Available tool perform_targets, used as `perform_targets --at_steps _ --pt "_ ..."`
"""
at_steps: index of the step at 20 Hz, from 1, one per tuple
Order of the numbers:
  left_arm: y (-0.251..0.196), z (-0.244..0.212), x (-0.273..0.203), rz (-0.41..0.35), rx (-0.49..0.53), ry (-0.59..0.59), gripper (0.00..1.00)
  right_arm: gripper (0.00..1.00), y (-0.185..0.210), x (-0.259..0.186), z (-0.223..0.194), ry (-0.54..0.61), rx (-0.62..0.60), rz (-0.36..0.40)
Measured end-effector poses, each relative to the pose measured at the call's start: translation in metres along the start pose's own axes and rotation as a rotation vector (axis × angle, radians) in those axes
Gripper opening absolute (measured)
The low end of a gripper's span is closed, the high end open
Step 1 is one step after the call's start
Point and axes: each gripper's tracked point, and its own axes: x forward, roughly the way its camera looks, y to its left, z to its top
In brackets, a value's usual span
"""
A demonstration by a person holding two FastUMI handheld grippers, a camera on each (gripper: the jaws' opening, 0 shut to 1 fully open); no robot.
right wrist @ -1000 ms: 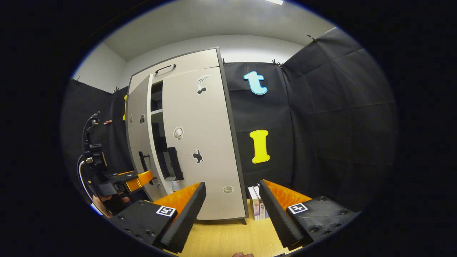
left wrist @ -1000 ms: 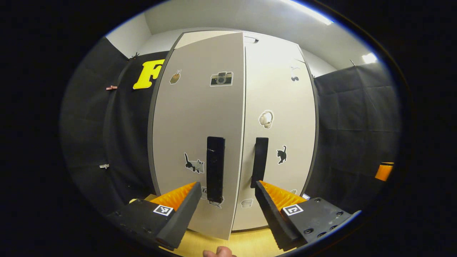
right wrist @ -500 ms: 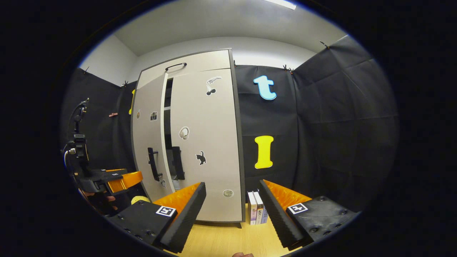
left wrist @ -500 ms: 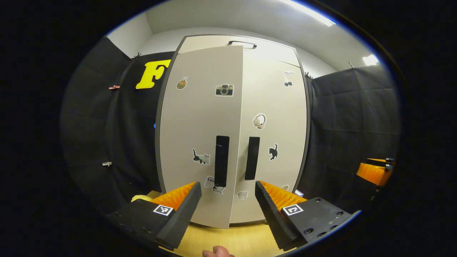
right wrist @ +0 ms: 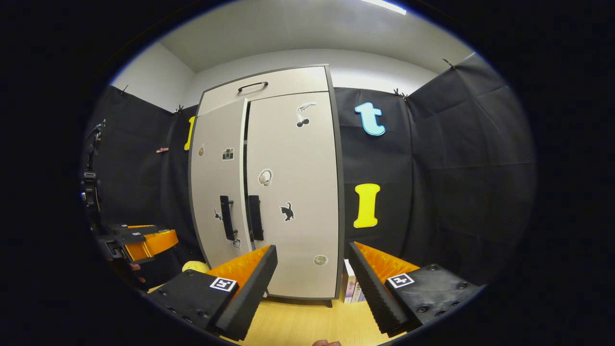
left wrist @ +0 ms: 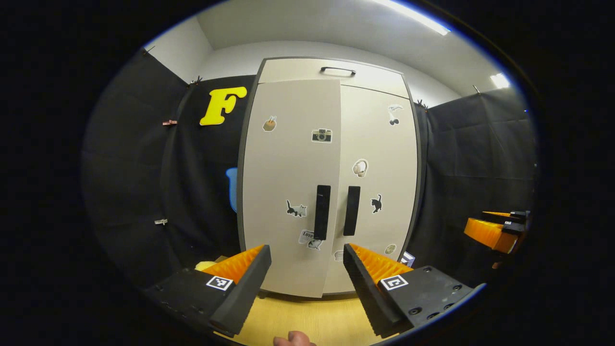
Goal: Grab one shoe with the right hand and put it into the shoe cabinet, grab the other shoe with the left hand and put it into the shoe cabinet; then close the right door with the right hand and the left door with the left hand.
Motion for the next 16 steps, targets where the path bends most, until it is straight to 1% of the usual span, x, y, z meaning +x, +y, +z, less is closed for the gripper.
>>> perform_targets --at_steps 5,6,7,10,16 --pt "0.011 0.001 -0.013 0.014 0.016 -0.012 0.95 0.98 0.017 -0.005 -0.006 0.004 0.001 -0.011" --pt "0.011 0.001 -0.015 0.011 0.017 -0.012 0.95 1.00 0.019 -0.007 -0.006 0.001 -0.001 -0.012" --pt "0.012 0.000 -0.017 0.009 0.016 -0.010 0.95 0.98 0.021 -0.008 -0.007 0.001 -0.003 -0.014" --pt "0.014 -0.001 -0.021 0.007 0.014 -0.007 0.95 0.98 0.028 -0.011 -0.007 0.001 -0.001 -0.009" --pt "0.015 0.002 -0.026 0.003 0.011 -0.018 0.95 0.98 0.029 -0.014 -0.005 0.002 -0.011 -0.020"
